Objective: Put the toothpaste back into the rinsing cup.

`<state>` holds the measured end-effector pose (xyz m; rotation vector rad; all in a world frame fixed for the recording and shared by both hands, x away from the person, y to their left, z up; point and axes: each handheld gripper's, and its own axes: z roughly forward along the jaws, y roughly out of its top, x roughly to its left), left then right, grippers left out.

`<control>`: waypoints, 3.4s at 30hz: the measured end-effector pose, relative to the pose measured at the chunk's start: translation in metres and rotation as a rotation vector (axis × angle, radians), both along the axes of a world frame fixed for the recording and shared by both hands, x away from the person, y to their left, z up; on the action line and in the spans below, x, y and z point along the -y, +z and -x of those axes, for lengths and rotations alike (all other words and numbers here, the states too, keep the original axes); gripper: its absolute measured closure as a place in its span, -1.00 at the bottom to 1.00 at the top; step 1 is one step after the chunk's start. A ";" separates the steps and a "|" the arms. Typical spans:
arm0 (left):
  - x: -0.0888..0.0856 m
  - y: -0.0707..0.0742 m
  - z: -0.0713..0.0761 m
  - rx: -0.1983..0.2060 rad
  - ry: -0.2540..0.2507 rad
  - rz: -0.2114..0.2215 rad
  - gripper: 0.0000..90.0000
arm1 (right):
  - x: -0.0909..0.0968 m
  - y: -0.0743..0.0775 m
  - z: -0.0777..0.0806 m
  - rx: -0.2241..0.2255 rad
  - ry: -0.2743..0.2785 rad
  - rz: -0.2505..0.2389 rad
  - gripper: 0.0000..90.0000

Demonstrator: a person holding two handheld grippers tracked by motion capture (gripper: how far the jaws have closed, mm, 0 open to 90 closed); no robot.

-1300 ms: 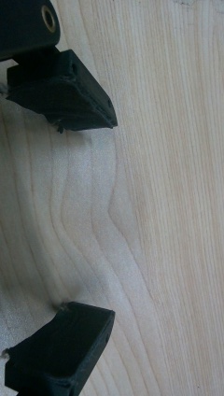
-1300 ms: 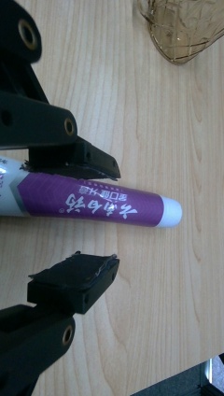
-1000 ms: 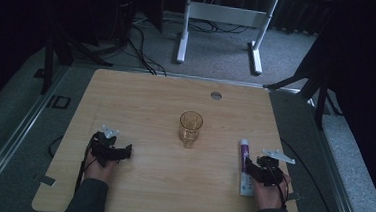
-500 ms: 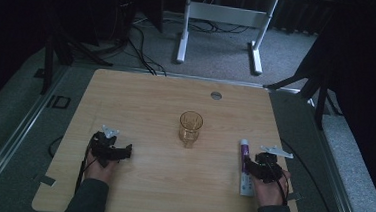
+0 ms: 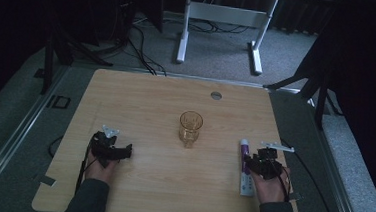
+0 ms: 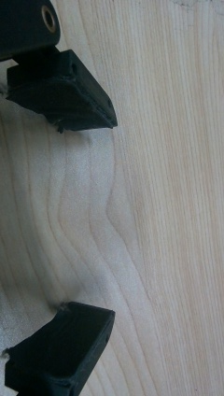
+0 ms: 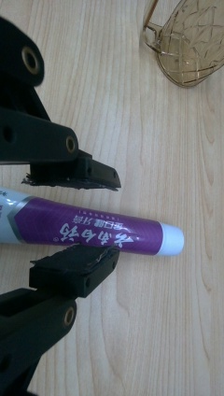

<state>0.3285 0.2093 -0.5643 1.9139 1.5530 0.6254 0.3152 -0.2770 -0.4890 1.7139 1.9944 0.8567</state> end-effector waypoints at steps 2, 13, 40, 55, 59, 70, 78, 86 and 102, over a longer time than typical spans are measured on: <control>0.000 0.000 0.000 0.000 0.000 0.000 -0.82 | 0.000 0.002 -0.001 -0.006 0.000 0.002 0.33; 0.000 0.000 0.000 0.000 0.000 0.000 -0.82 | -0.002 0.007 -0.007 -0.085 0.005 0.013 0.29; 0.000 0.000 0.000 0.000 0.000 0.000 -0.82 | -0.003 0.001 -0.023 -0.263 0.013 0.041 0.27; 0.000 0.000 0.000 0.000 0.000 0.000 -0.82 | -0.004 -0.004 -0.030 -0.325 0.006 0.052 0.27; 0.000 0.000 0.000 0.000 0.001 0.001 -0.82 | -0.004 -0.006 -0.033 -0.342 0.007 0.057 0.28; 0.000 0.000 0.000 0.000 0.000 0.001 -0.82 | -0.004 -0.012 -0.037 -0.380 -0.001 0.069 0.28; 0.000 0.000 0.000 0.000 0.000 0.001 -0.82 | -0.005 -0.016 -0.039 -0.395 -0.004 0.073 0.28; 0.000 0.000 0.000 0.000 0.000 0.000 -0.82 | -0.005 -0.021 -0.041 -0.413 -0.010 0.083 0.27; 0.000 0.000 0.000 0.000 0.000 0.000 -0.82 | -0.009 -0.027 -0.039 -0.444 -0.013 0.106 0.19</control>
